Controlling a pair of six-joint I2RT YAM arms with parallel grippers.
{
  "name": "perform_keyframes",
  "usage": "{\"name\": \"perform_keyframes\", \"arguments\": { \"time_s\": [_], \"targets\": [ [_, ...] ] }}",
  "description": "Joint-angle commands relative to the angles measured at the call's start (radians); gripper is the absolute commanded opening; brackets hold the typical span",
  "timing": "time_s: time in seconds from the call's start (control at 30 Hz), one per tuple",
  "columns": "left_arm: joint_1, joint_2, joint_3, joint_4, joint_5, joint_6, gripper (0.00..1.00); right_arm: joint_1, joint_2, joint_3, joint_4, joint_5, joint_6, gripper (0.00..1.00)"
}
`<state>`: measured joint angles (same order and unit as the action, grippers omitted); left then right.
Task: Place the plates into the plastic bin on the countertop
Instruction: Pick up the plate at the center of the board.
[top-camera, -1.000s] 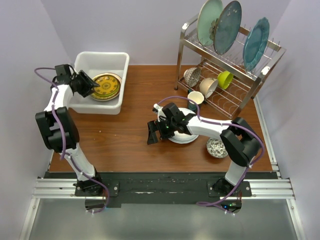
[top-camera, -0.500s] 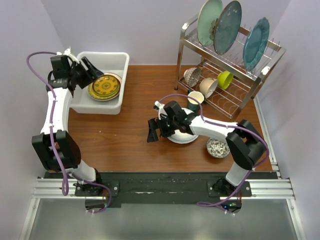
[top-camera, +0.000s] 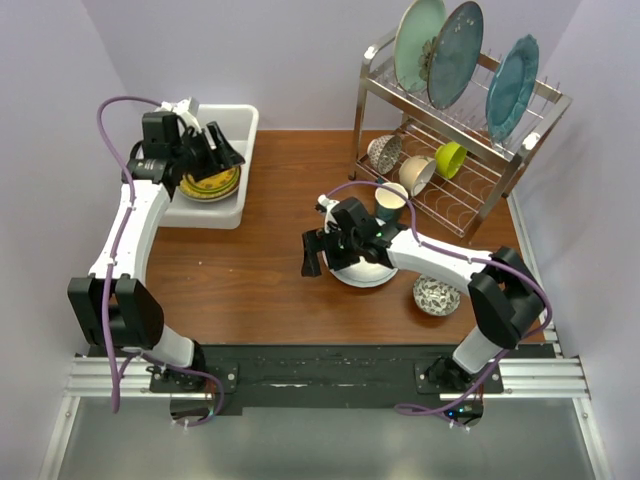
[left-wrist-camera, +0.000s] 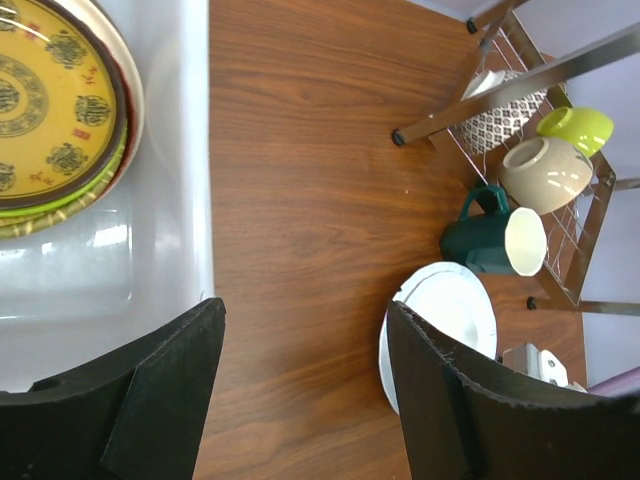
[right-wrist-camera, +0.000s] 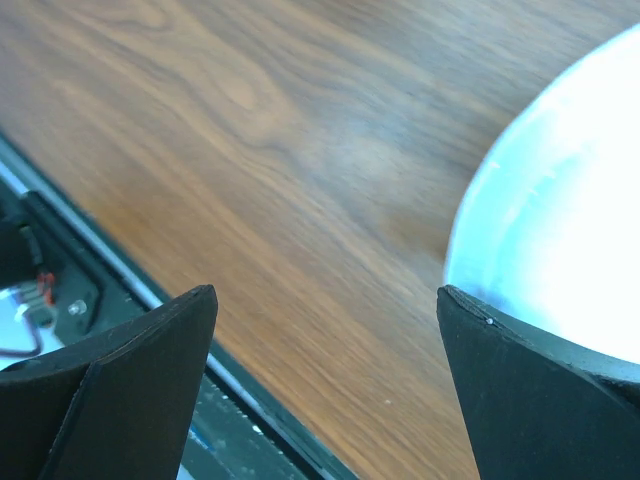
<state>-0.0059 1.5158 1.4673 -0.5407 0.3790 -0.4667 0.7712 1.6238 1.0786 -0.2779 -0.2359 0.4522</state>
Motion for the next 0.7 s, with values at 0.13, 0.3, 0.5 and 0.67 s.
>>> {"name": "perform_keyframes", "arguments": {
  "time_s": [0.13, 0.3, 0.5, 0.67],
  "targets": [
    [-0.097, -0.037, -0.022, 0.013, -0.008, 0.016, 0.67, -0.019, -0.071, 0.026, -0.061, 0.122, 0.022, 0.95],
    [-0.177, -0.029, -0.061, 0.045, -0.005, -0.010, 0.62, -0.044, -0.090, 0.009, -0.083, 0.150, 0.023, 0.93],
    [-0.272, -0.002, -0.082, 0.073, -0.040, -0.030, 0.57, -0.102, -0.116, -0.023, -0.112, 0.198, 0.011, 0.93],
    [-0.331, 0.047, -0.078, 0.096, -0.032, -0.046, 0.56, -0.174, -0.148, -0.069, -0.116, 0.199, 0.005, 0.93]
  ]
}}
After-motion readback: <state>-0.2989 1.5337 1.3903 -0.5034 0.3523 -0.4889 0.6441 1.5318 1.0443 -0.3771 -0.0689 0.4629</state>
